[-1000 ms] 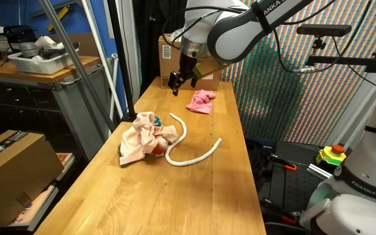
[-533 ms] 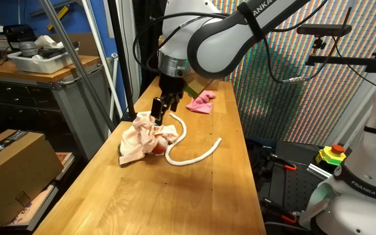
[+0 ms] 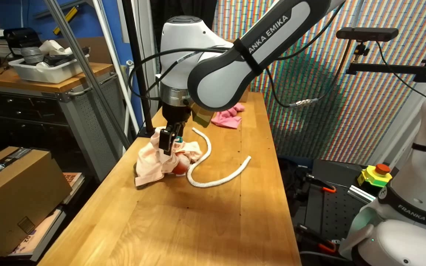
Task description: Move the pink t-shirt to the right, move the peach t-shirt to the left, move the radish to the right, move the rope backwards
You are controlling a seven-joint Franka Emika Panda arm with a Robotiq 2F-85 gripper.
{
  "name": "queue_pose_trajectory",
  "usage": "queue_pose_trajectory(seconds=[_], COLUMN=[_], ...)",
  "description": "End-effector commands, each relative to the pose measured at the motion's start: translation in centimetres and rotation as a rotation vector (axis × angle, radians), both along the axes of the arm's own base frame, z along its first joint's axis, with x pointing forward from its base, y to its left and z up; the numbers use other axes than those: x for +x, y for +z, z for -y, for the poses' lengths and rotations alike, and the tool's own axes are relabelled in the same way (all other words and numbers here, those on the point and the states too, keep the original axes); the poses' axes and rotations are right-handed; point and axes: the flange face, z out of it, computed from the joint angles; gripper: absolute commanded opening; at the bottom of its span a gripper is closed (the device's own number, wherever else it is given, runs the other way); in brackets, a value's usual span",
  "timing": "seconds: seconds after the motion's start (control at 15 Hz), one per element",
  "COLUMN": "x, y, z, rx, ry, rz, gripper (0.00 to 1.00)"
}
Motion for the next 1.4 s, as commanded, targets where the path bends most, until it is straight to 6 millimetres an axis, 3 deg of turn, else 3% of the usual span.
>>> queue_pose_trajectory(seconds=[0.0, 0.27, 0.73, 0.8, 0.93, 1.33], x=[3.5, 5.7, 7.7, 7.7, 7.9, 7.0], y=[-0.5, -1.8, -4.1, -4.2, -4.3, -2.4], z=[-0.3, 0.0, 1.4, 1.5, 1.6, 0.4], rx=[-0.067, -0.091, -0.18, -0.191, -0.207, -0.216], ry=[-0.039, -0.103, -0.172, -0.175, -0.184, -0.199], rz=[0.106, 0.155, 0.166, 0.166, 0.175, 0.204], gripper=[1.0, 1.0, 1.0, 0.75, 0.66, 0.2])
